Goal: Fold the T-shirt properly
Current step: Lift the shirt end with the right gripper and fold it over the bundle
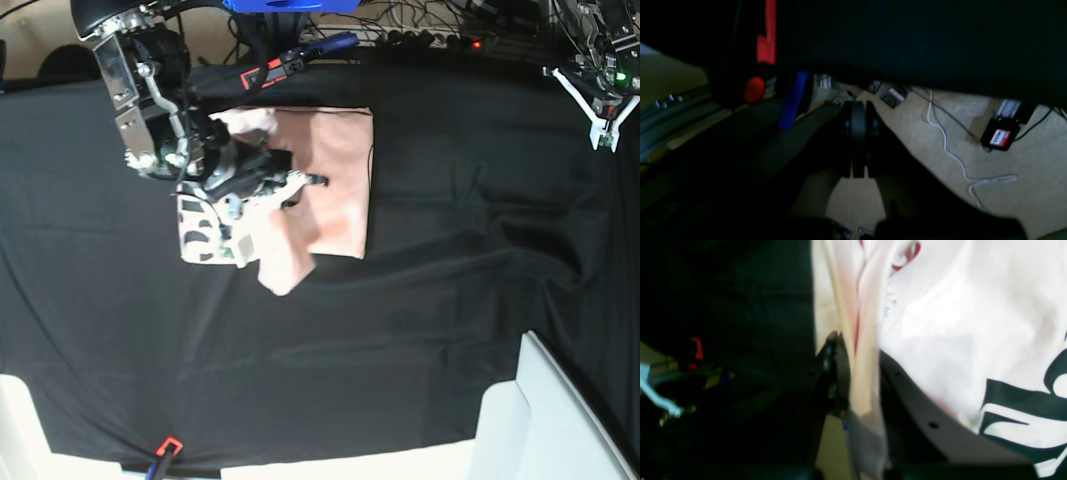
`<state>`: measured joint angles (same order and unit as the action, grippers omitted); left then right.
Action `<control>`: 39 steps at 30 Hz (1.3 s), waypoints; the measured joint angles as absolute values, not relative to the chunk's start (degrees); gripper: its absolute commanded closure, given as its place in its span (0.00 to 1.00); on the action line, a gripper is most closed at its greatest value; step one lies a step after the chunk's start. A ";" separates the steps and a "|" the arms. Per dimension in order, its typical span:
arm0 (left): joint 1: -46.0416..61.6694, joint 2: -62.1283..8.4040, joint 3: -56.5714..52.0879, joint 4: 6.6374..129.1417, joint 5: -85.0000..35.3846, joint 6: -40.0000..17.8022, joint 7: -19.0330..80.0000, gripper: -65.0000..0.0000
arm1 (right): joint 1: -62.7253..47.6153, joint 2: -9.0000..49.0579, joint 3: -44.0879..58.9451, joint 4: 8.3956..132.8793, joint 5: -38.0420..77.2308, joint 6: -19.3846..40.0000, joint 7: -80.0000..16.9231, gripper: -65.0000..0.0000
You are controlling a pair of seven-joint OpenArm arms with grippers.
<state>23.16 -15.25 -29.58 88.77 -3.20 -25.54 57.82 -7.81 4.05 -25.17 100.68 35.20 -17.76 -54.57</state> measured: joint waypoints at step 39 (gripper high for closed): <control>23.03 -15.22 -29.58 88.38 -3.22 -25.52 57.56 1.00 | -2.04 4.40 -38.87 96.92 35.62 -26.04 -50.68 0.89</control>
